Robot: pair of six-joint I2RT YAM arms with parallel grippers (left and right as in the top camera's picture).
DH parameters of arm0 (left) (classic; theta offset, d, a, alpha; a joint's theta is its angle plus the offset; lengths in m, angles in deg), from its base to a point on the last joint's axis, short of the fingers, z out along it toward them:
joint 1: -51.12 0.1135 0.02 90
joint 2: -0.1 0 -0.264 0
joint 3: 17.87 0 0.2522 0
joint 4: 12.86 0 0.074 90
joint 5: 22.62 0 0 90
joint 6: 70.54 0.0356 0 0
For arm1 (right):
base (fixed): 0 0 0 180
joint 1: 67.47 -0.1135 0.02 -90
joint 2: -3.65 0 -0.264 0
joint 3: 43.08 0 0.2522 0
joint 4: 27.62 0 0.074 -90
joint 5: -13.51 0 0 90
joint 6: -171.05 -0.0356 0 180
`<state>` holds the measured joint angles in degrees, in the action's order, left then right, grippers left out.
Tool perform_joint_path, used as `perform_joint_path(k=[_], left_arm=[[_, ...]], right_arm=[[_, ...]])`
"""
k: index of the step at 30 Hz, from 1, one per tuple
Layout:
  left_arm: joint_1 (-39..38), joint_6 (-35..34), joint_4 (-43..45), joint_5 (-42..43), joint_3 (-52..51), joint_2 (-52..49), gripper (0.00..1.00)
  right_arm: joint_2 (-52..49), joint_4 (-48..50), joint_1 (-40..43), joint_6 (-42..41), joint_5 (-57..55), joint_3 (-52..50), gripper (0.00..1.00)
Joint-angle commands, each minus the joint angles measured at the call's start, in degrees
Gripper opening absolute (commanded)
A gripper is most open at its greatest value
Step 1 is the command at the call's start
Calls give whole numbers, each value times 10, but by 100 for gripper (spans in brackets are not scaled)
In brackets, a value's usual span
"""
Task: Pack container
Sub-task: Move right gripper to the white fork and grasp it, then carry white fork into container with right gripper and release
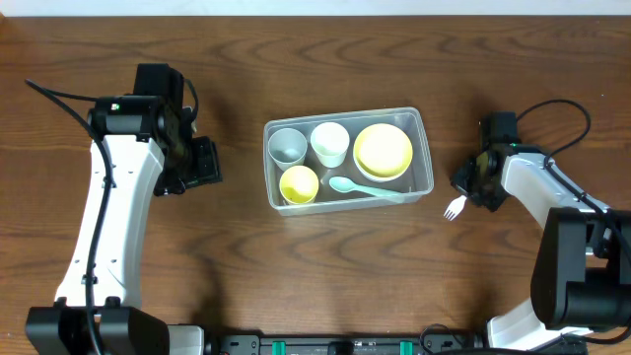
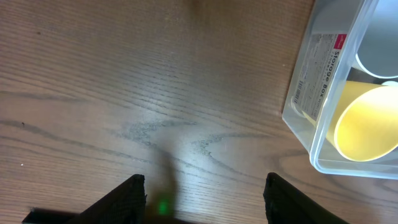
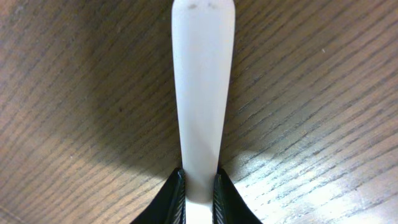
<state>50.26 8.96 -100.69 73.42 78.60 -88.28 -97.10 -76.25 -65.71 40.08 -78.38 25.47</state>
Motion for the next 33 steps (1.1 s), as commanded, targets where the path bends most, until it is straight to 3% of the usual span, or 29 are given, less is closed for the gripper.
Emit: perform_joint_path(k=[1,4,12,16,20,27,30,33], left_arm=[[1,3,-3,2,-1,8,62],[1,3,-3,2,-1,8,62],[1,3,-3,2,-1,8,62],[1,3,-3,2,-1,8,62],[1,3,-2,2,-1,8,62],[1,3,-3,2,-1,8,62],[1,3,-3,2,-1,8,62],[1,3,-3,2,-1,8,62]], right_arm=[[-6,2,5,-1,8,-13,7],[-5,3,5,11,8,-8,1],[49,-53,4,131,-17,105,1],[97,-82,-16,264,7,205,1],[131,-99,-65,459,83,280,1],[137,-167,-208,815,142,298,1],[119,-198,-250,884,141,298,1],[92,-218,-272,888,142,298,1]])
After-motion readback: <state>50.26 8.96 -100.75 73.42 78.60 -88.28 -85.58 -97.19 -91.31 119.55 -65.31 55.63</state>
